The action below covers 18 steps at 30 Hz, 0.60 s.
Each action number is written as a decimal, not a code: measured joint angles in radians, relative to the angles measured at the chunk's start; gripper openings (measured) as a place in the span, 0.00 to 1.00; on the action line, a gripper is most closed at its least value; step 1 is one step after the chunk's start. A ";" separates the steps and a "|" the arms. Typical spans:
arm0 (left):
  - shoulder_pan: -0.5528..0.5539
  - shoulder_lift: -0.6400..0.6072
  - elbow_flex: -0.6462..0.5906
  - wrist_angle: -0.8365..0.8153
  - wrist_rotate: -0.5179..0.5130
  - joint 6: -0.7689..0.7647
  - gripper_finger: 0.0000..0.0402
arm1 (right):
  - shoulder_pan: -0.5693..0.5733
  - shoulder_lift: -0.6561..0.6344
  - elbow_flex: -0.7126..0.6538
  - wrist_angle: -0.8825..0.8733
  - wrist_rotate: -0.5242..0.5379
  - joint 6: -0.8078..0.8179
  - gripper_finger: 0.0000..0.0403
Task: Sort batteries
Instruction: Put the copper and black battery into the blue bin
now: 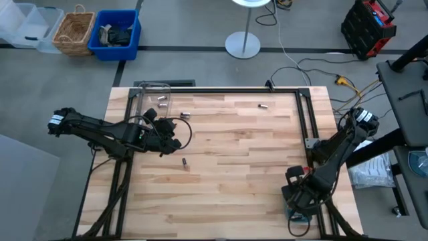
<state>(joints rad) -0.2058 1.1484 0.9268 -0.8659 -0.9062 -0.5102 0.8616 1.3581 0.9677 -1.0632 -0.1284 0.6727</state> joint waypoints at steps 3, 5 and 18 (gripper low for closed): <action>0.000 0.000 0.000 0.000 0.000 0.000 0.19 | 0.000 0.000 -0.005 0.001 0.000 0.000 0.08; 0.000 0.000 0.000 -0.001 0.000 0.000 0.19 | 0.000 0.000 -0.007 0.002 0.000 0.000 0.08; 0.000 0.000 0.000 -0.002 0.000 0.000 0.19 | 0.000 0.000 -0.008 0.003 0.019 0.008 0.13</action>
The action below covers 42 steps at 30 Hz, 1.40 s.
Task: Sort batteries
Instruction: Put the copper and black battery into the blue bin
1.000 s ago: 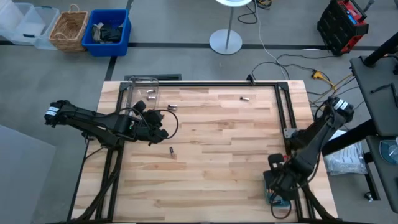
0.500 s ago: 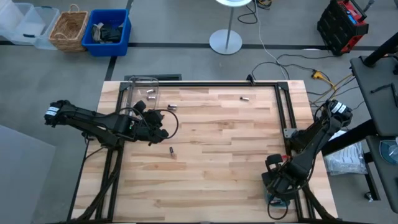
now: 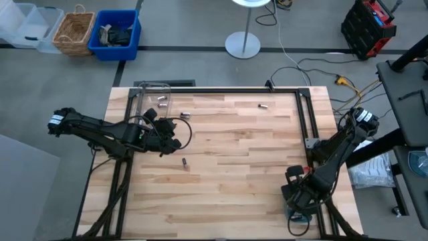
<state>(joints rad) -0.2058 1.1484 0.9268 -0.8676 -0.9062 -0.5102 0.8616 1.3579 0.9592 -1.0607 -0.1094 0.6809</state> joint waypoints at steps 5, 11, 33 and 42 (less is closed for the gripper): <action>0.000 0.000 0.000 0.000 0.000 0.000 0.19 | 0.000 0.000 0.000 0.000 0.005 0.000 0.20; 0.000 0.000 0.000 0.000 0.000 0.000 0.19 | 0.000 0.000 0.000 0.000 0.005 0.000 0.24; -0.009 0.000 0.007 0.043 0.329 -0.174 0.19 | -0.320 -0.002 0.167 0.023 0.536 -0.326 0.08; -0.131 0.007 -0.006 0.030 0.428 -0.412 0.19 | -0.571 -0.002 0.166 0.032 0.540 -0.333 0.10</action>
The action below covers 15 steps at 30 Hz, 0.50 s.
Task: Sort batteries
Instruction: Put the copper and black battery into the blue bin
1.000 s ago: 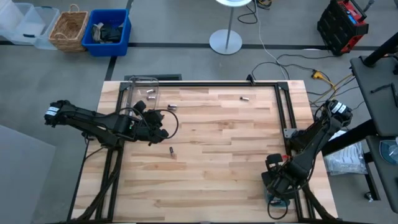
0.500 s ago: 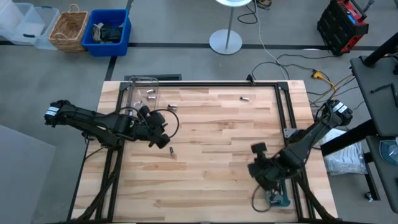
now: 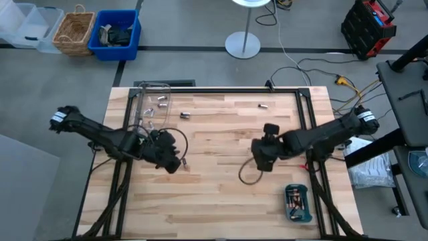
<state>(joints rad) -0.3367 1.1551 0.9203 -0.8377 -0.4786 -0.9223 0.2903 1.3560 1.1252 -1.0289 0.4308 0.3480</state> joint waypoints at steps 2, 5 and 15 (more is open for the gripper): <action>-0.032 0.011 0.000 0.000 0.000 -0.054 0.19 | -0.039 0.000 0.000 0.014 0.000 0.000 0.10; -0.082 0.036 0.000 0.000 0.002 -0.150 0.19 | -0.081 0.000 0.000 0.041 0.000 -0.008 0.10; -0.155 0.207 0.000 -0.001 0.000 -0.597 0.19 | -0.103 0.000 -0.001 0.096 -0.001 -0.003 0.10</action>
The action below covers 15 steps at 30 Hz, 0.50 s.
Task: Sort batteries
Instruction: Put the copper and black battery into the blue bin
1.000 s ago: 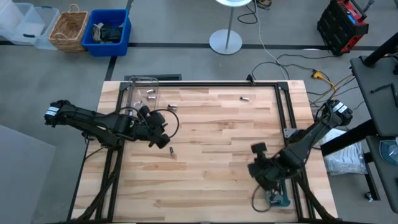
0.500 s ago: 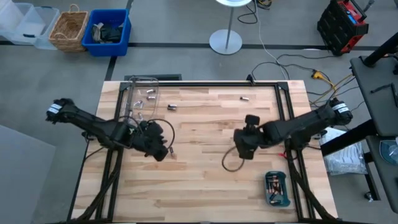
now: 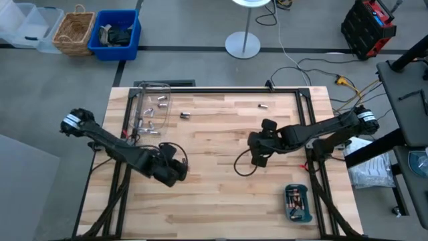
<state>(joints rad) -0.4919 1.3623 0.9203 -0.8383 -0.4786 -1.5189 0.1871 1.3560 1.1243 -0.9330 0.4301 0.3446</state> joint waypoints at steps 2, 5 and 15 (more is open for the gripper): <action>0.001 0.043 0.000 0.000 0.000 -0.061 0.19 | 0.000 0.000 0.000 0.000 -0.002 0.022 0.10; 0.002 0.101 0.000 0.000 0.004 -0.139 0.19 | 0.000 0.000 -0.001 -0.004 -0.006 0.059 0.10; 0.003 0.209 -0.001 0.050 -0.039 -0.242 0.20 | 0.012 0.000 -0.031 -0.001 -0.010 0.108 0.10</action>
<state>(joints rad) -0.4893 1.5716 0.9195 -0.7880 -0.5179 -1.7604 0.1994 1.3560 1.0929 -0.9342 0.4198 0.4530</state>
